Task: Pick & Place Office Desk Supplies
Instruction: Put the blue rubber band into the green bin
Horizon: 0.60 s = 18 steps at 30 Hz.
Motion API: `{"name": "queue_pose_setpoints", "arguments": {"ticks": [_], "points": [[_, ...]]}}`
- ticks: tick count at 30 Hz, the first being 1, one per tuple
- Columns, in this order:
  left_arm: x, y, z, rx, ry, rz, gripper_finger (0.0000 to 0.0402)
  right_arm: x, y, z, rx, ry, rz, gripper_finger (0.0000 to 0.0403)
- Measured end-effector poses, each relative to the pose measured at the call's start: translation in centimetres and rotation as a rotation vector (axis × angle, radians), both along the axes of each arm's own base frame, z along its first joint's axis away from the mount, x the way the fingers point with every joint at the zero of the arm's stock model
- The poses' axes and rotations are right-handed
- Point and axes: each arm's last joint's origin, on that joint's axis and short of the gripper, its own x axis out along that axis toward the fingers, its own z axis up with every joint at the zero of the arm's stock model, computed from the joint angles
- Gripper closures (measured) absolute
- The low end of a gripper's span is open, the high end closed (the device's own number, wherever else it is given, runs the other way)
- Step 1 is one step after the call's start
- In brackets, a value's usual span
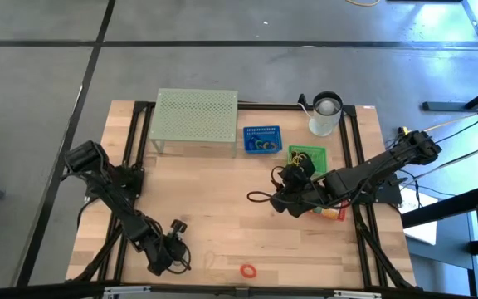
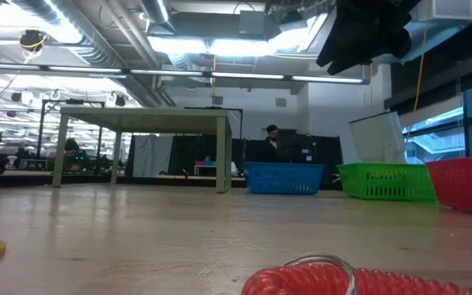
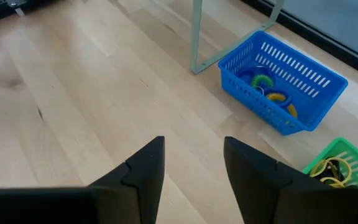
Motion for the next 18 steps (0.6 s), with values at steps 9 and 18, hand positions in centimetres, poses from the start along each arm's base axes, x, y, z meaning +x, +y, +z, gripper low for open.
{"name": "queue_pose_setpoints", "arguments": {"ticks": [9,18], "points": [[0.3,0.2,0.1,0.120,-0.119,-0.018,0.0398,0.0,0.0,0.0,-0.014,-0.007,-0.009,0.0237],[3.0,0.1,5.0,0.291,-0.394,-0.020,0.0400,0.4,0.1,0.3,0.005,-0.052,-0.005,0.0237]]}}
